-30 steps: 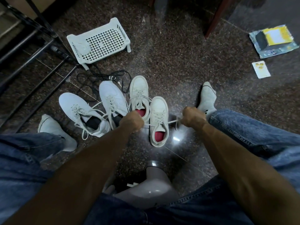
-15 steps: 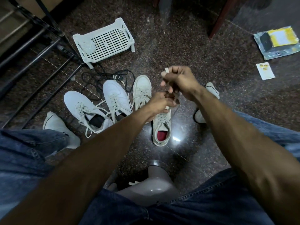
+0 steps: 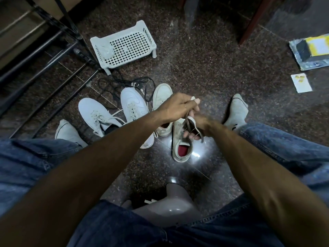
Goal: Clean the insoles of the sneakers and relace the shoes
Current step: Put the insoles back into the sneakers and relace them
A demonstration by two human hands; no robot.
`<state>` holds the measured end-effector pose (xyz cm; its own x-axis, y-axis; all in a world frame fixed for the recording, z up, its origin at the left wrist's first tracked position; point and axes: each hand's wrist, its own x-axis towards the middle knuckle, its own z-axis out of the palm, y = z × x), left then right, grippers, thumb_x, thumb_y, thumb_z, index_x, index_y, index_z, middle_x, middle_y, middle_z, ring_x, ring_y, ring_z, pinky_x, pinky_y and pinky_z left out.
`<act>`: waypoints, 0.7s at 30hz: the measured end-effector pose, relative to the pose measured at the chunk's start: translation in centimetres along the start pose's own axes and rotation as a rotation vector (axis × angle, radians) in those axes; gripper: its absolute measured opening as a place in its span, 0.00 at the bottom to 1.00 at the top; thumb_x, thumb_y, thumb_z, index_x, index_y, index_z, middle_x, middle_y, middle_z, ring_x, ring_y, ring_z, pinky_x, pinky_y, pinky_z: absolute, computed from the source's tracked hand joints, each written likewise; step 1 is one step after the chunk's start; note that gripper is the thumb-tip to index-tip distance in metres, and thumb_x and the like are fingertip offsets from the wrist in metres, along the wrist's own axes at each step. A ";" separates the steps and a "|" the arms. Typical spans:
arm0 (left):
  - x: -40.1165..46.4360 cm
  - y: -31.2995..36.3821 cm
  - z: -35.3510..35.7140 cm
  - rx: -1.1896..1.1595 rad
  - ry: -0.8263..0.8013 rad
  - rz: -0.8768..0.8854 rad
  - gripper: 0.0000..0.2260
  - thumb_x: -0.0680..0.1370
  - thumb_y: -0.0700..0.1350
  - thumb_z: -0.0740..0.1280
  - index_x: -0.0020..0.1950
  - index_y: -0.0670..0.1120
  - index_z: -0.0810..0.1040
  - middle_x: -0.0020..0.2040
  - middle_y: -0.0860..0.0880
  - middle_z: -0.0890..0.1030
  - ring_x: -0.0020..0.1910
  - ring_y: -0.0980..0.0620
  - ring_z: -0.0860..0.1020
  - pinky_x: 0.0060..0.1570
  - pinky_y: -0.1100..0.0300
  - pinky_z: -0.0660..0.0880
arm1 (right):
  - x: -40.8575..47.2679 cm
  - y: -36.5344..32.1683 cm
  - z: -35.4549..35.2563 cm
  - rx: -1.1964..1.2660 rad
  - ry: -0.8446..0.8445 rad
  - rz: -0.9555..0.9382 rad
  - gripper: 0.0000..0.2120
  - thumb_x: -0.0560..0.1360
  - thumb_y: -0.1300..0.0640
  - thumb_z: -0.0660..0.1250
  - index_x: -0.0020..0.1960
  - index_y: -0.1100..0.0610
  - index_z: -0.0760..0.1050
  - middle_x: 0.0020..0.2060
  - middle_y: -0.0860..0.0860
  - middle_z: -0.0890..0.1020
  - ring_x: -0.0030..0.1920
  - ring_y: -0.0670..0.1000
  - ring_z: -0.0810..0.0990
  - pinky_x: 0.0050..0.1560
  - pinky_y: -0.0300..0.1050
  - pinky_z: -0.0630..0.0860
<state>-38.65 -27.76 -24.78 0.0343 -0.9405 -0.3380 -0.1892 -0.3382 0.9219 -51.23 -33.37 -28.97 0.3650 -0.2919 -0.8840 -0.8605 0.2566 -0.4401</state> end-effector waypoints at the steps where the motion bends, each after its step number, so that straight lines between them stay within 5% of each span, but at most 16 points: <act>1: -0.1 0.1 -0.1 -0.004 -0.023 -0.002 0.14 0.82 0.47 0.61 0.42 0.43 0.81 0.33 0.48 0.81 0.35 0.49 0.78 0.37 0.60 0.74 | 0.2 0.1 -0.1 0.005 -0.056 0.020 0.21 0.82 0.49 0.49 0.43 0.60 0.74 0.29 0.54 0.81 0.22 0.46 0.72 0.22 0.34 0.65; 6: -0.1 0.9 -0.3 -0.031 -0.067 0.025 0.15 0.82 0.48 0.61 0.44 0.40 0.82 0.33 0.48 0.83 0.39 0.29 0.79 0.40 0.45 0.75 | 0.1 -0.7 -2.2 0.067 -0.217 -0.025 0.14 0.83 0.55 0.55 0.48 0.58 0.77 0.33 0.53 0.83 0.22 0.42 0.71 0.20 0.32 0.60; 9: -0.1 1.4 -0.5 -0.040 -0.085 0.019 0.16 0.82 0.48 0.61 0.45 0.38 0.81 0.34 0.47 0.83 0.37 0.34 0.81 0.39 0.45 0.75 | 0.3 -1.2 -3.0 0.099 -0.150 -0.129 0.14 0.83 0.58 0.52 0.49 0.59 0.76 0.35 0.53 0.82 0.24 0.42 0.72 0.18 0.32 0.62; 12: -0.1 1.9 -1.1 -0.042 -0.012 0.035 0.16 0.83 0.47 0.60 0.46 0.38 0.81 0.35 0.45 0.83 0.36 0.46 0.81 0.36 0.59 0.74 | 0.3 -1.6 -4.0 0.152 0.102 -0.210 0.13 0.82 0.55 0.57 0.45 0.59 0.77 0.32 0.53 0.82 0.27 0.46 0.76 0.21 0.36 0.68; 15: 0.1 2.4 -2.0 -0.092 0.116 0.027 0.16 0.83 0.47 0.59 0.44 0.40 0.82 0.35 0.45 0.83 0.35 0.49 0.81 0.34 0.62 0.75 | -0.2 -1.5 -5.8 0.075 0.227 -0.277 0.09 0.78 0.66 0.62 0.43 0.55 0.77 0.32 0.49 0.83 0.31 0.47 0.76 0.29 0.38 0.71; 19: 1.2 2.9 -3.2 -0.163 0.240 -0.004 0.15 0.82 0.45 0.58 0.43 0.41 0.81 0.35 0.43 0.84 0.36 0.45 0.83 0.39 0.53 0.79 | -1.5 -1.6 -6.1 -0.049 -0.012 -0.332 0.18 0.74 0.73 0.60 0.55 0.55 0.77 0.45 0.48 0.85 0.33 0.46 0.77 0.28 0.37 0.67; 21: 2.1 3.2 -3.5 -0.187 0.290 -0.043 0.15 0.82 0.45 0.58 0.43 0.42 0.81 0.38 0.39 0.83 0.38 0.41 0.83 0.39 0.52 0.80 | -2.2 -2.1 -5.2 -0.041 -0.091 -0.365 0.14 0.75 0.70 0.63 0.56 0.56 0.77 0.45 0.50 0.85 0.31 0.45 0.76 0.27 0.37 0.66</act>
<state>-35.73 -30.91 -21.82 0.3205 -0.8865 -0.3338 0.0006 -0.3522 0.9359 -52.10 -38.08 -25.31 0.6786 -0.2736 -0.6817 -0.6809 0.1137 -0.7235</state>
